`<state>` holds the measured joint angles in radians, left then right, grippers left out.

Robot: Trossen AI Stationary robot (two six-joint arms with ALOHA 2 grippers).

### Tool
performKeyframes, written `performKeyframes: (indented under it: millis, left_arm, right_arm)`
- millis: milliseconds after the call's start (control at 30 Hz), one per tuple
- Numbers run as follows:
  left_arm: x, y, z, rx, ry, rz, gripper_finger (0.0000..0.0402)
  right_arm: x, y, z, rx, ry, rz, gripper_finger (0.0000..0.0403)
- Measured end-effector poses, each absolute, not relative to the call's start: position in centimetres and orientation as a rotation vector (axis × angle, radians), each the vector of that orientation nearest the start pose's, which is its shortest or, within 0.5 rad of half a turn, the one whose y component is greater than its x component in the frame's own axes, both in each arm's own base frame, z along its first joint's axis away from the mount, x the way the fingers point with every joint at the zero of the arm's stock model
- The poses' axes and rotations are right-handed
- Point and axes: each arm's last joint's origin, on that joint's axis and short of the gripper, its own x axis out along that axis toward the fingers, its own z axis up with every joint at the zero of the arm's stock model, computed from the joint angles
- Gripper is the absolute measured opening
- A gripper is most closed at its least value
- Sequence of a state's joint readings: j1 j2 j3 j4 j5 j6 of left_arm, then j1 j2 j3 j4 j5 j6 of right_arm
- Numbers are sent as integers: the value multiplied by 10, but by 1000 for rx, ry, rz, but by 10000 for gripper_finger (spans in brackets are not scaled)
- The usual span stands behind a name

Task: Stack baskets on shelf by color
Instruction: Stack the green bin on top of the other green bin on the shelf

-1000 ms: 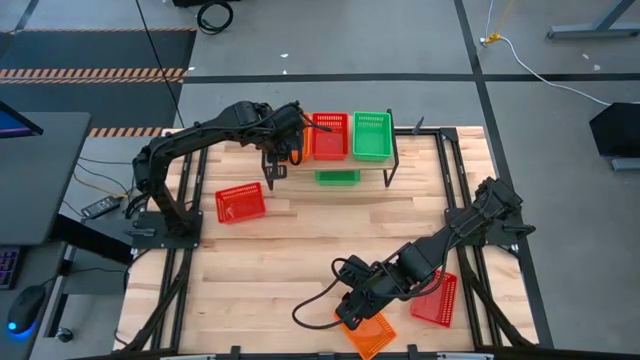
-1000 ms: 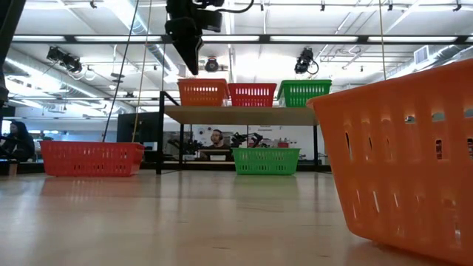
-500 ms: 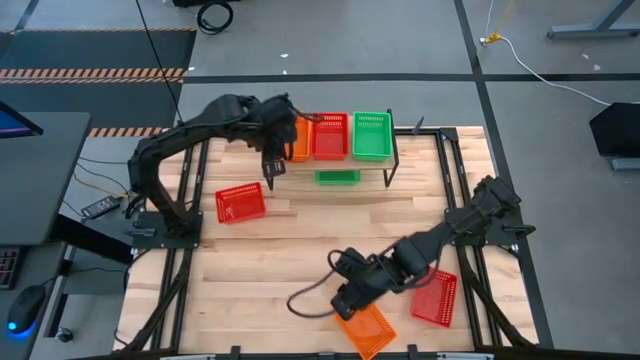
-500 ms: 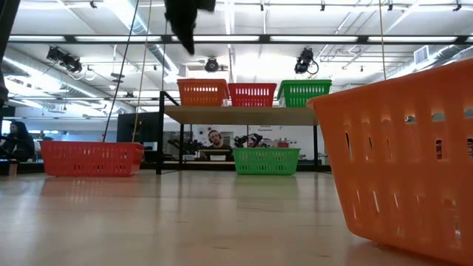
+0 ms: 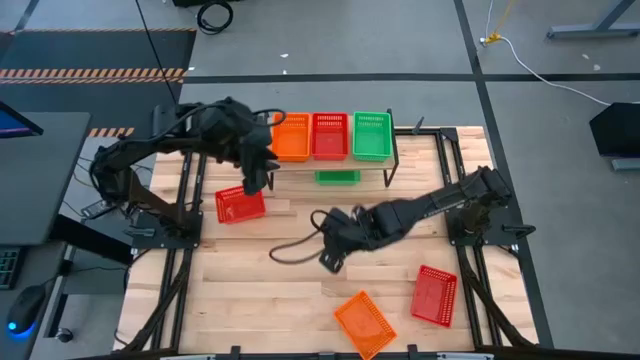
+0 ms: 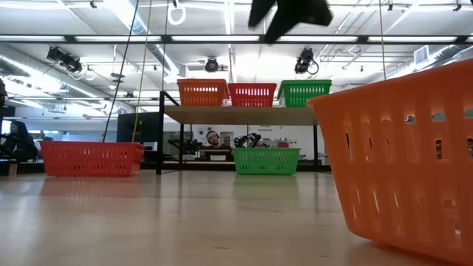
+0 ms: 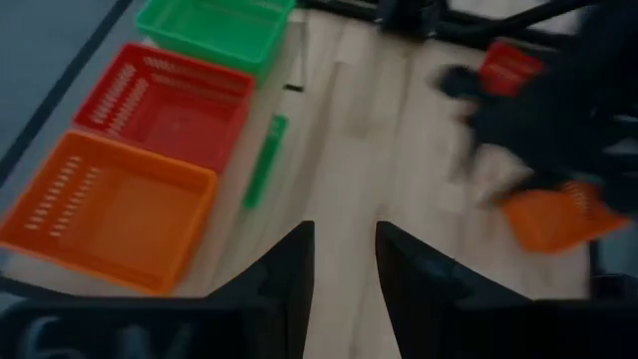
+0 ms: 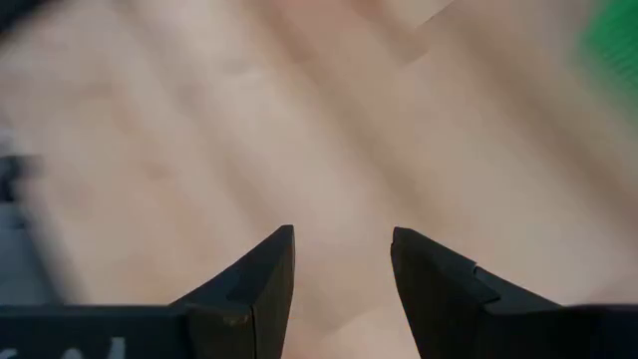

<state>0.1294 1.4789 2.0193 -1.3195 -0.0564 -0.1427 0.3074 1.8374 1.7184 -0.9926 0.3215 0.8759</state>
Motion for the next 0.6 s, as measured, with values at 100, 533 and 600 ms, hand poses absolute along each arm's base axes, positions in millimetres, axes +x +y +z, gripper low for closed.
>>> performKeyframes:
  millis: [100, 533, 600]
  left_arm:
    - [233, 20, 482, -170, 739, 211, 117]
    - [203, 4, 496, -217, 629, 377, 117]
    - [203, 4, 497, -247, 616, 408, 117]
  right_arm:
    - [369, 85, 299, 247, 1007, -490, 173]
    - [393, 27, 243, -221, 1290, -544, 173]
    - [398, 23, 234, -291, 1295, -587, 173]
